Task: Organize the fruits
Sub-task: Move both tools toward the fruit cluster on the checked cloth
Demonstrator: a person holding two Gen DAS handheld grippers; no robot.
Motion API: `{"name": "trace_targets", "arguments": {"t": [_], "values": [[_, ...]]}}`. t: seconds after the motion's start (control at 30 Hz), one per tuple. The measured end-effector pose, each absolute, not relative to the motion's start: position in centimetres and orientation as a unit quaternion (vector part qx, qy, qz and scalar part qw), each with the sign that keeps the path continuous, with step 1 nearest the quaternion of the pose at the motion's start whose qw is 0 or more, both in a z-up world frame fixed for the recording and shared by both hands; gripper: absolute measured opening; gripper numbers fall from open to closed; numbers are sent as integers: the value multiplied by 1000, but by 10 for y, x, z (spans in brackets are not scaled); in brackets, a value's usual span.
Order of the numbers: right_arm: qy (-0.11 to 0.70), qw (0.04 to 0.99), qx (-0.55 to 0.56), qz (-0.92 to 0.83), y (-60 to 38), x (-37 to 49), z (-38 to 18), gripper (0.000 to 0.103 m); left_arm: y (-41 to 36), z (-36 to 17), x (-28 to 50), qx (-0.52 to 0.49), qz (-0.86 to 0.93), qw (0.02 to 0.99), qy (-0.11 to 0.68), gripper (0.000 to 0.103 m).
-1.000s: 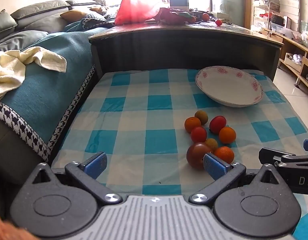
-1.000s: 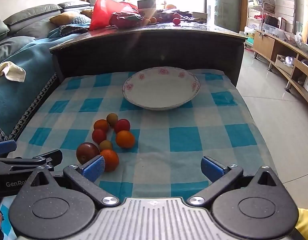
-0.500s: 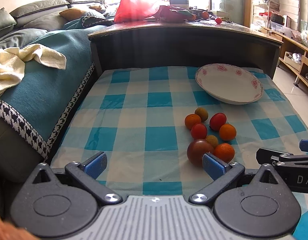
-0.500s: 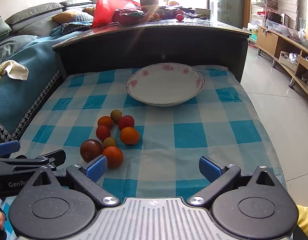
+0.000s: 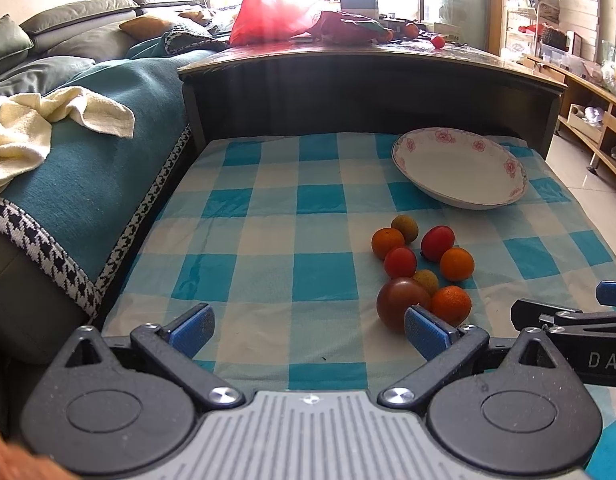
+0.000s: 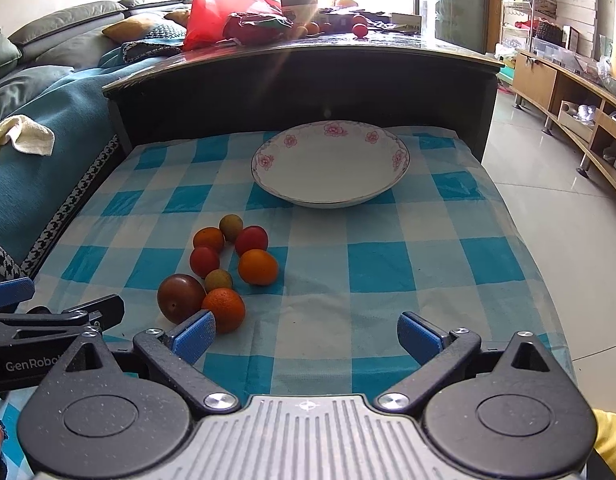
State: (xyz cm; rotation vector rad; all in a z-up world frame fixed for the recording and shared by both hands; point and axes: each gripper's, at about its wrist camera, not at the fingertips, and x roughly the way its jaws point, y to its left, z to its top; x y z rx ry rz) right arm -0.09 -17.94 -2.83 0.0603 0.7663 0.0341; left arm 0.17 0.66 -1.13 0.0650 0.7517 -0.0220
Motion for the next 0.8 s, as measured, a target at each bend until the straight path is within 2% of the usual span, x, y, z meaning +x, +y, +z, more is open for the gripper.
{"name": "trace_targets", "arguments": {"t": [0.23,0.8], "values": [[379,925,33,24,-177,0,-31,88,8,-12,2,32,-11,928,370,103],[379,924,25,46,-173,7,-33,87,13,-17,9,33,-10,927,372,103]]}}
